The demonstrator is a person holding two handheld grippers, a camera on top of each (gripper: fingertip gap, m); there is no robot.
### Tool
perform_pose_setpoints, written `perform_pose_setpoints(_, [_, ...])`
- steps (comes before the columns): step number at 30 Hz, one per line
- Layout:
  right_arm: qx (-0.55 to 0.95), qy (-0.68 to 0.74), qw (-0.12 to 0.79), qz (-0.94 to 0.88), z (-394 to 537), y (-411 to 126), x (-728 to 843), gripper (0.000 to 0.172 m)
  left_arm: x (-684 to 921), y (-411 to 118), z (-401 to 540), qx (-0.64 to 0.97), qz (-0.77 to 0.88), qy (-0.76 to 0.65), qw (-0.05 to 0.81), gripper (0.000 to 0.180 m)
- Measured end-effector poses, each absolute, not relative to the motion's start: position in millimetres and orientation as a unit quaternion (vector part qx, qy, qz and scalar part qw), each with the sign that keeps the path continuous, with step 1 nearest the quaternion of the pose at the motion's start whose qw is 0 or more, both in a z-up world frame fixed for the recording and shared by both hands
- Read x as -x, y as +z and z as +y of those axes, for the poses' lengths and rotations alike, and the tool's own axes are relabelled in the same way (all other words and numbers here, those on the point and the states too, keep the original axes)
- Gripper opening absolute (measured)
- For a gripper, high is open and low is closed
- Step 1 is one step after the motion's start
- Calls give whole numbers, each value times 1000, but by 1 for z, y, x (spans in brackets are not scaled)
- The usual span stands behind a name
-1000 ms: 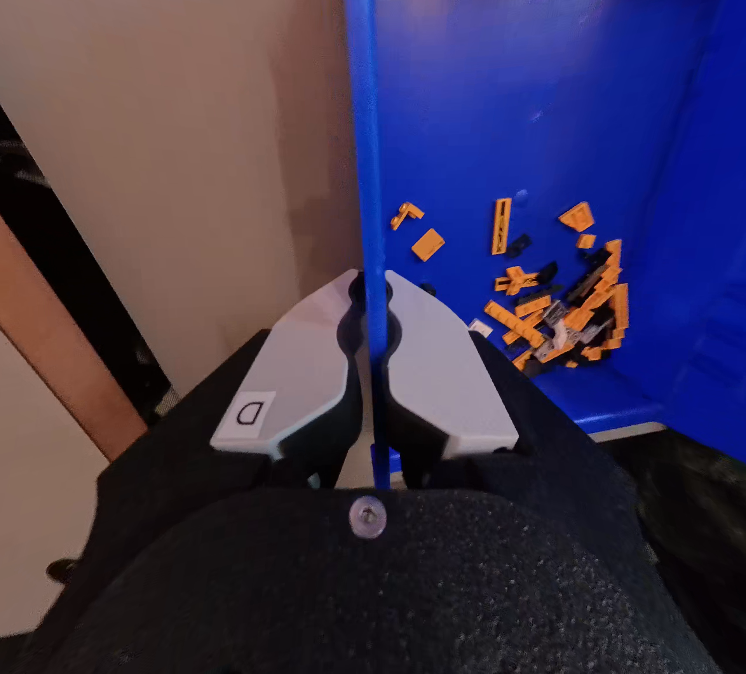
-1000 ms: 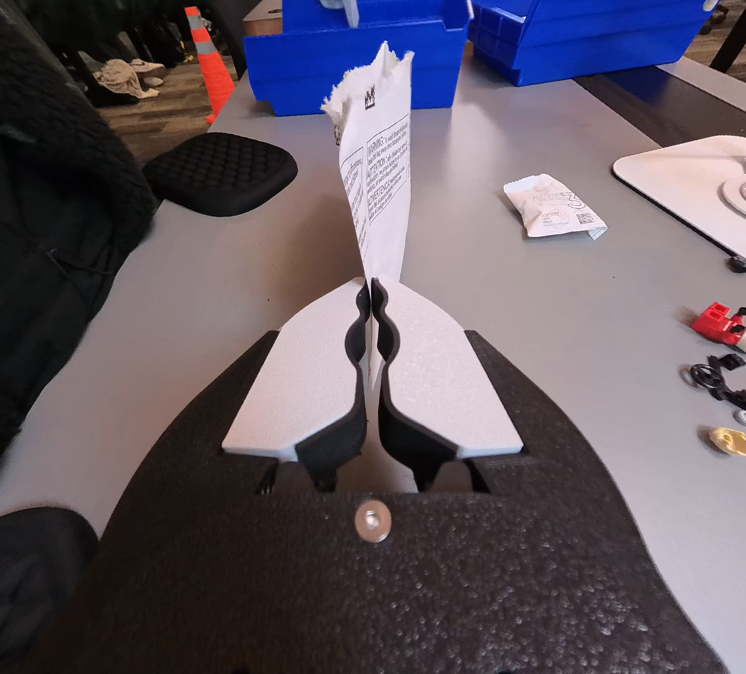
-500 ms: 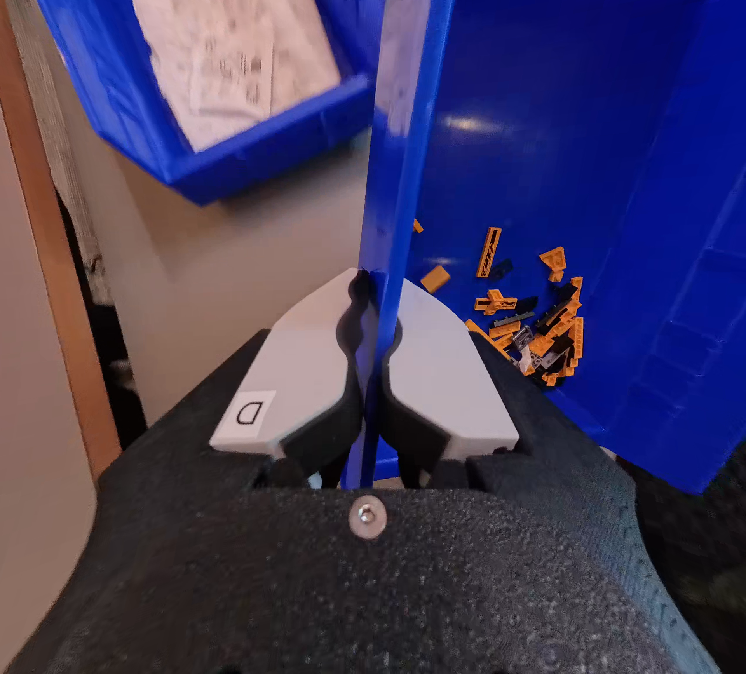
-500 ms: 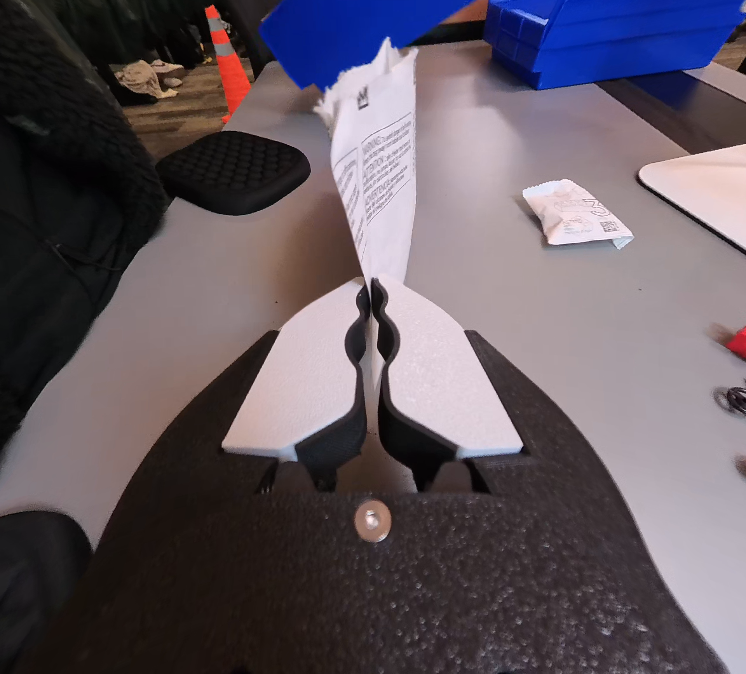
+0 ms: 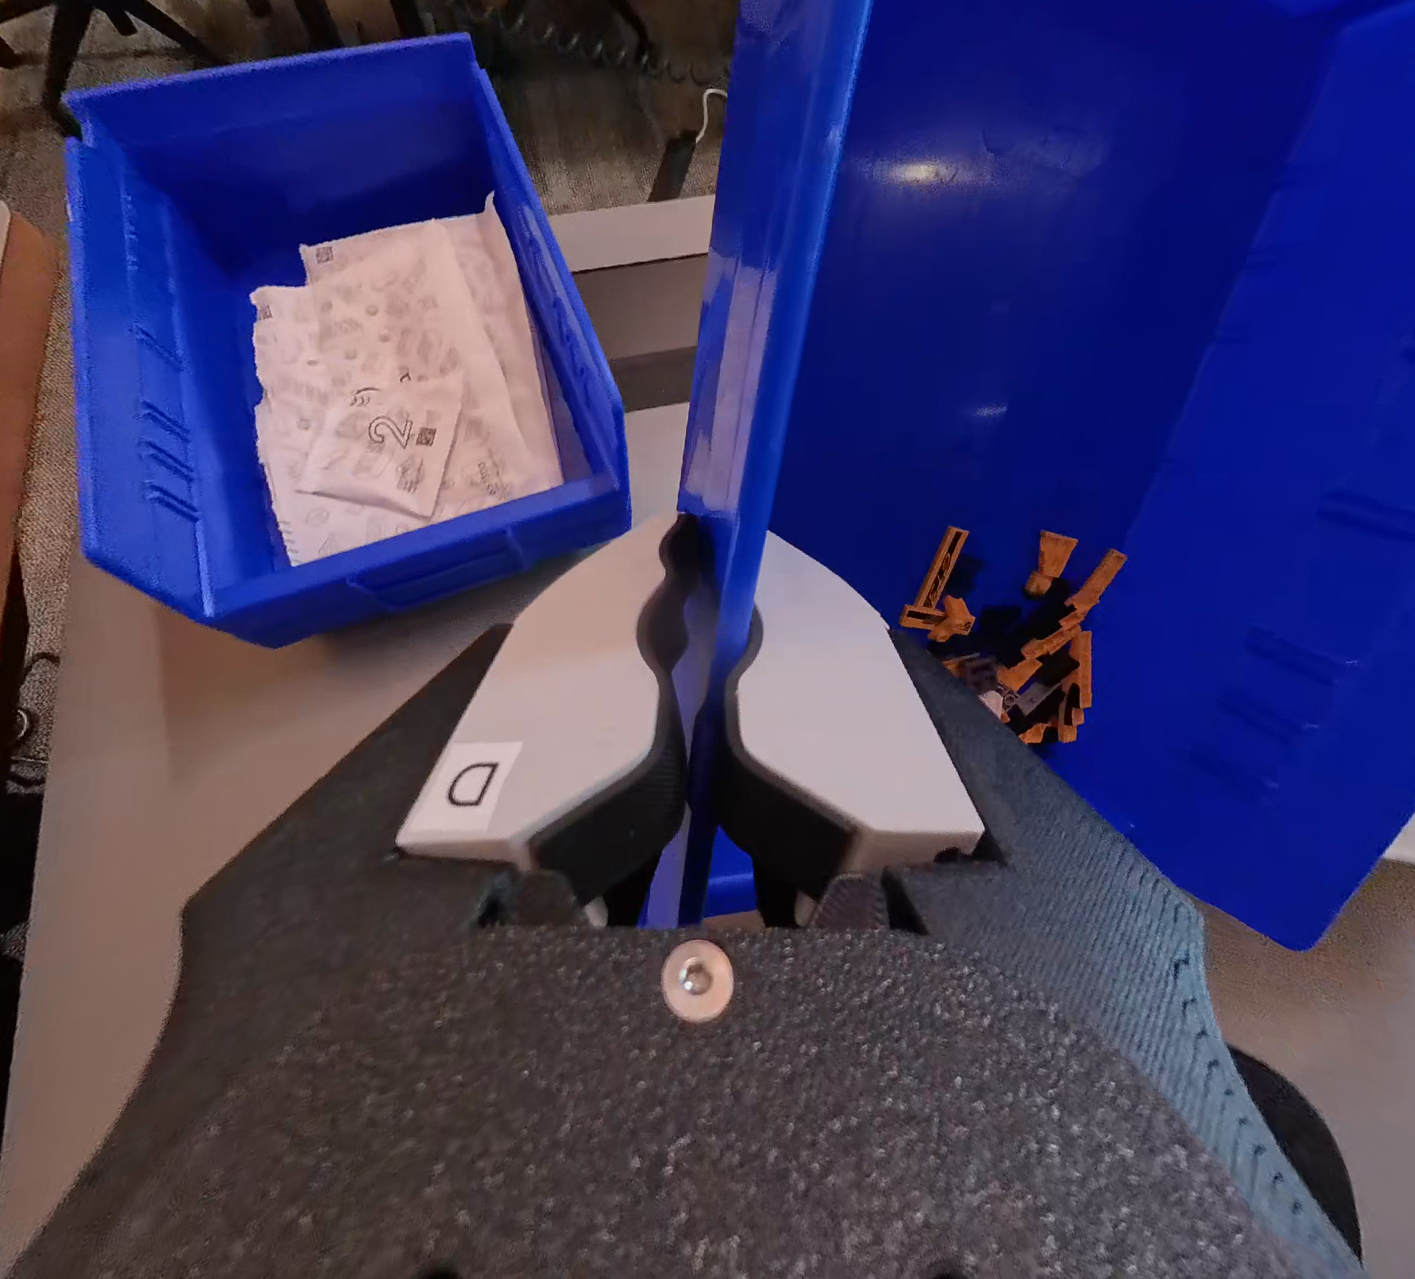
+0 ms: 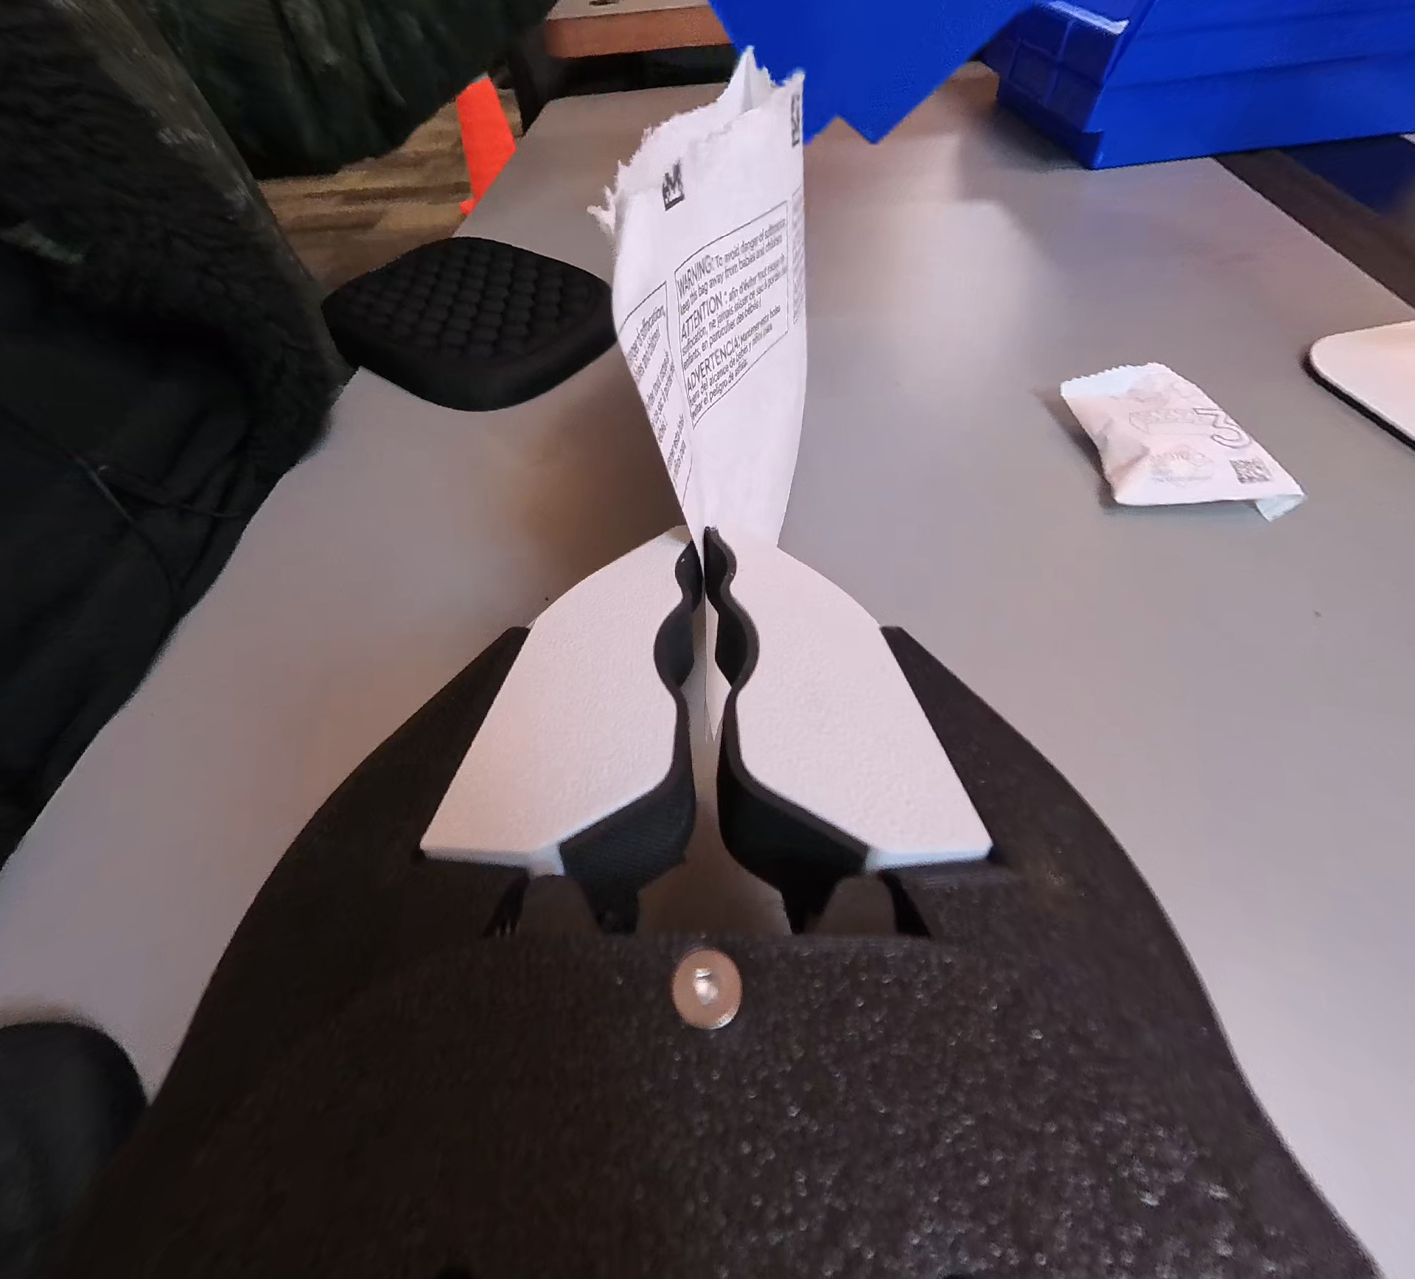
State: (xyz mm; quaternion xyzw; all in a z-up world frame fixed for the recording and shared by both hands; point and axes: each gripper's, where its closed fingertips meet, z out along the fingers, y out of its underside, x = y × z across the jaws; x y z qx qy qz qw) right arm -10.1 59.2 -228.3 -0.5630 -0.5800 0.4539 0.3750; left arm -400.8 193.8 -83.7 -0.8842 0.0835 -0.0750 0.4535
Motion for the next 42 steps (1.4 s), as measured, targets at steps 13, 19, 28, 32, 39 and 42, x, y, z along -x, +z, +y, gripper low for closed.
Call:
perform_pose_setpoints(13, [588,490,337,-549,60,-228,40,0,322,-39,225,846,100,-147,502,6])
perform_pose_setpoints(19, [616,492,313,-528,64,-234,60,0,292,-27,224,836,110,-174,508,6])
perform_pose_setpoints(28, [634,482,312,-518,76,-239,72,0,283,-21,206,834,120,-177,509,6])
perform_pose_setpoints(32, [606,440,342,-567,71,-242,73,0,282,-26,207,838,117,-163,507,6])
perform_pose_setpoints(39, [600,426,355,-577,70,-240,74,0,279,-35,202,836,117,-135,518,6])
perform_pose_setpoints(42, [597,416,360,-584,69,-242,74,0,282,-37,201,836,113,-113,526,7])
